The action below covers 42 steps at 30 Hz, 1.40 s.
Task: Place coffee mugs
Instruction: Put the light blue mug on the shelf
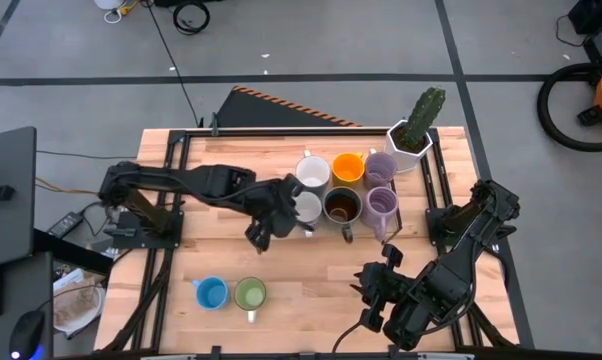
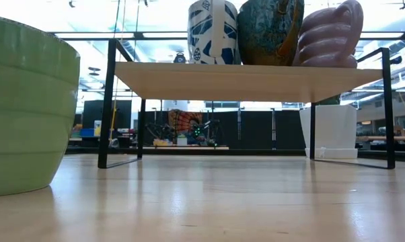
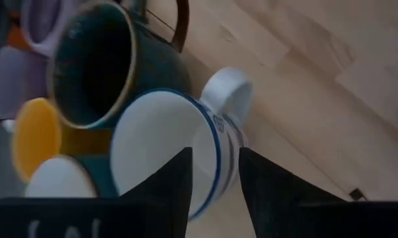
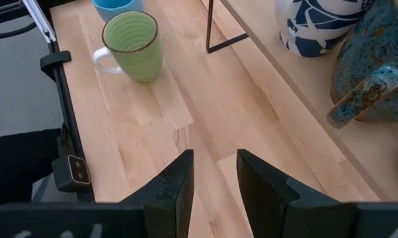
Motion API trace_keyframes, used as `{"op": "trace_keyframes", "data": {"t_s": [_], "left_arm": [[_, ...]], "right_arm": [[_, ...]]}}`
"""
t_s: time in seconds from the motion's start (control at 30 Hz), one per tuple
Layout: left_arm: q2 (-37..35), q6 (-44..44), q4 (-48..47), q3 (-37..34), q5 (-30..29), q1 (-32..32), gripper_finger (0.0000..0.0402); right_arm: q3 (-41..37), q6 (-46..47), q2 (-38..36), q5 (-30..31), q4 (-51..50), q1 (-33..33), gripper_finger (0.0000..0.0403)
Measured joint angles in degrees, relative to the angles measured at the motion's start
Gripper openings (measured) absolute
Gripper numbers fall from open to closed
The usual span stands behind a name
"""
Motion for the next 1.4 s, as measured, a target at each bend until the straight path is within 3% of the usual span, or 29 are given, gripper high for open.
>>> {"op": "trace_keyframes", "data": {"t_s": [0.23, 0.5, 0.6, 1.0, 1.2, 1.4], "left_arm": [[-5.21, -13.72, -3.76, 0.02, -1.13, -6.39, 0.0130], [-4.92, -39.72, -11.45, 0.03, 10.76, -14.94, 0.0130], [-3.12, -46.10, -12.88, -0.07, 11.74, -19.26, 0.0130], [4.73, -66.43, -15.48, -0.02, 6.92, -33.28, 0.0130], [7.21, -86.19, -22.81, -0.44, -2.12, -39.02, 0.0130], [7.11, -107.44, -23.35, -6.48, -5.72, -42.62, 0.0130]], "right_arm": [[0.00, -1.29, 0.00, 0.05, 0.25, 0.01, 0.0120], [0.00, -3.72, 0.00, 1.03, 1.11, 0.01, 0.0120], [0.00, -4.51, 0.00, 1.60, 1.32, 0.01, 0.0121], [0.00, -6.01, 0.00, 1.66, 1.56, 0.01, 0.0121], [0.00, -7.51, 0.00, 1.66, 1.91, 0.01, 0.0121], [0.00, -7.99, 0.00, 2.78, 2.12, 0.01, 0.0120]]}}
